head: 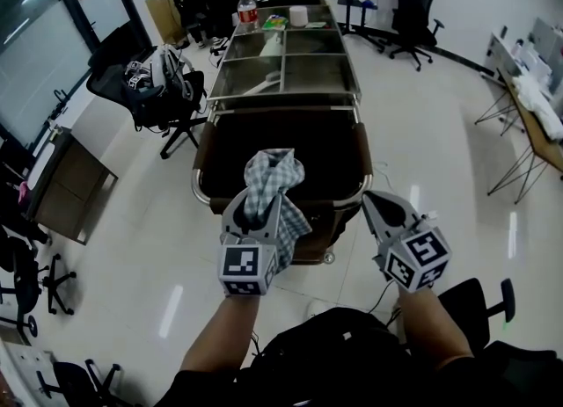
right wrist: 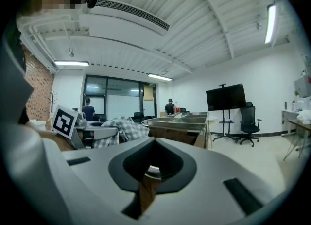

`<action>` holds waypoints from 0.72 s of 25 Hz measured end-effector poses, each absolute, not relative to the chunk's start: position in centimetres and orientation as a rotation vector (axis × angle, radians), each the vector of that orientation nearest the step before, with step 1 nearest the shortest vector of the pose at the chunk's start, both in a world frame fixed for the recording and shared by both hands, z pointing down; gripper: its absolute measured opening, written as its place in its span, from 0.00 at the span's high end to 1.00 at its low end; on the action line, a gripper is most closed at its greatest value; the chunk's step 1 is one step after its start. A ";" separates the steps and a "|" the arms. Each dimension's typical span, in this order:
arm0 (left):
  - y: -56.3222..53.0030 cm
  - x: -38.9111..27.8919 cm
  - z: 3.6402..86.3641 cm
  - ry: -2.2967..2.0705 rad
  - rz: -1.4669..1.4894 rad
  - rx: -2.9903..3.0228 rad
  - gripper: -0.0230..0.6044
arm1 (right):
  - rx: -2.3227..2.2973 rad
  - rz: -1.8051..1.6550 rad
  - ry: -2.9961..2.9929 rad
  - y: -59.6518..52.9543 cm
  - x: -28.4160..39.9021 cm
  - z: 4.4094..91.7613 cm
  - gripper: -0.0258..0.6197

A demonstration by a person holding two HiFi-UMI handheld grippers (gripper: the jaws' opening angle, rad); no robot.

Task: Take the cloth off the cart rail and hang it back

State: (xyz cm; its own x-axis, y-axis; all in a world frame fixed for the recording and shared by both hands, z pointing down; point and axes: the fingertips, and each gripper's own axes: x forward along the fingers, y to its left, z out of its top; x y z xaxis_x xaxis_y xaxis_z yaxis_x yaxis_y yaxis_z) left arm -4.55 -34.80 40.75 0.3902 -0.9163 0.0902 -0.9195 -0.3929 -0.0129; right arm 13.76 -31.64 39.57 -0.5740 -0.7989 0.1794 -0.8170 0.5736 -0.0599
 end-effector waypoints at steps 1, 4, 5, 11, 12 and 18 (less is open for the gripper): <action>-35.1 -4.6 41.5 -1.716 0.156 2.573 0.68 | 1.375 0.209 -2.667 -31.8 13.7 39.7 0.94; -35.5 -5.0 44.0 -1.729 0.230 2.528 0.66 | 1.357 0.219 -2.665 -31.9 13.3 40.3 0.94; -35.5 -5.0 44.4 -1.731 0.231 2.520 0.64 | 1.353 0.222 -2.663 -31.8 13.2 40.5 0.94; -35.8 -5.1 44.9 -1.718 0.182 2.518 0.60 | 1.345 0.232 -2.653 -32.0 13.0 40.9 0.94; -35.8 -5.1 44.9 -1.710 0.178 2.516 0.60 | 1.346 0.233 -2.652 -31.9 12.9 41.0 0.94; -35.7 -4.9 45.0 -1.656 0.179 2.533 0.53 | 1.343 0.230 -2.649 -31.5 12.4 40.9 0.94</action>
